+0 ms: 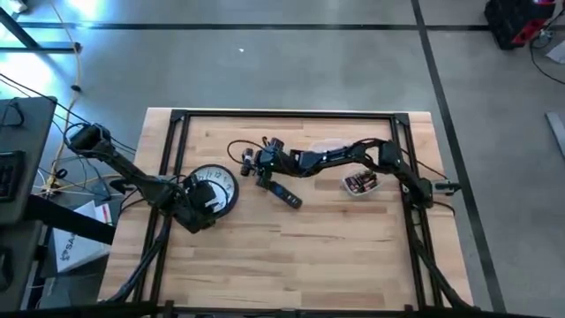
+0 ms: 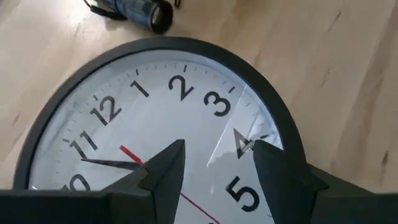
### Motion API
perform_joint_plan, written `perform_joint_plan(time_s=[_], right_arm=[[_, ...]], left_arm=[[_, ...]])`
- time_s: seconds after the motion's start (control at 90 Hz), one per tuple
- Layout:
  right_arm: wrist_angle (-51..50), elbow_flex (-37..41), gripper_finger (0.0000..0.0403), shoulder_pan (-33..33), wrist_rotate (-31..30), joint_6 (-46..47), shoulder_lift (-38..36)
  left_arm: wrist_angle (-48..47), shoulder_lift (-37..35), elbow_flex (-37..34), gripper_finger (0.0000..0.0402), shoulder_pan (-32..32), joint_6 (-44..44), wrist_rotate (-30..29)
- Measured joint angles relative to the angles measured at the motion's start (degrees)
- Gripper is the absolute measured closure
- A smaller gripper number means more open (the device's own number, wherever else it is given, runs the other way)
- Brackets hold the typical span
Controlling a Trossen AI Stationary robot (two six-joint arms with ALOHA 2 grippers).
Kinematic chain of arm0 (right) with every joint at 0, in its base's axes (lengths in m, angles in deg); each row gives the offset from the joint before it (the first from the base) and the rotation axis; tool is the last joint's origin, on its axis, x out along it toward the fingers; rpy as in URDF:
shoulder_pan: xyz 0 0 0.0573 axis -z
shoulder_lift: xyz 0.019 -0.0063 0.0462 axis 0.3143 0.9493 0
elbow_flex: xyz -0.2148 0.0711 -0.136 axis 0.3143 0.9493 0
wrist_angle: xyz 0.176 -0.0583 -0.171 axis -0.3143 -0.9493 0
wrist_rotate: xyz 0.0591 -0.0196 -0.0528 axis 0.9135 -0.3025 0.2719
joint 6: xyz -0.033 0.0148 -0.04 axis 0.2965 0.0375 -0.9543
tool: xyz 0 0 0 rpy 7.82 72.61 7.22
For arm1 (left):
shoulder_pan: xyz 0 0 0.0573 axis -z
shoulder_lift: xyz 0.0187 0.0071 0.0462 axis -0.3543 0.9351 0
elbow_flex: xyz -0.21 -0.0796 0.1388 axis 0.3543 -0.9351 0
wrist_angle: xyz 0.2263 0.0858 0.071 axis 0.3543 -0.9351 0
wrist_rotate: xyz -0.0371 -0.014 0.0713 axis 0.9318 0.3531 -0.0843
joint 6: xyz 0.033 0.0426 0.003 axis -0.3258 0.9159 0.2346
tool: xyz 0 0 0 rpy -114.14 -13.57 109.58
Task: Insert battery
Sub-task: Adjust the black flashlight beside the black remote control
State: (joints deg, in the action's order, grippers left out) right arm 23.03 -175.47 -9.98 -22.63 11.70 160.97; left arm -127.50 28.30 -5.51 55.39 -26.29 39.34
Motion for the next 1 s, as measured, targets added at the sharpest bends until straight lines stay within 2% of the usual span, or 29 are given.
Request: perform_joint_plan(time_s=[0.189,0.267,0.367,0.822,1.0], right_arm=[[6.3,-0.1,0.0212,-1.2,8.2,2.0,0.5],[7.8,0.0,0.0212,-2.0,8.8,2.0,1.5],[9.6,0.0,0.0212,-2.6,7.6,2.0,3.0],[10.4,0.0,0.0212,-1.5,-5.6,2.2,4.4],[10.5,0.0,0.0212,-1.0,-5.2,0.0,4.2]], left_arm=[[0.1,0.0,0.0,0.0229,0.0,0.0,-2.2],[0.0,0.0,0.0,0.0229,0.0,0.0,-3.0],[0.1,0.0,0.0,0.0229,0.0,0.5,-4.4],[0.6,0.0,0.0,0.0229,0.0,2.0,-6.9],[1.3,0.0,0.0,0.0229,0.0,2.1,-6.9]])
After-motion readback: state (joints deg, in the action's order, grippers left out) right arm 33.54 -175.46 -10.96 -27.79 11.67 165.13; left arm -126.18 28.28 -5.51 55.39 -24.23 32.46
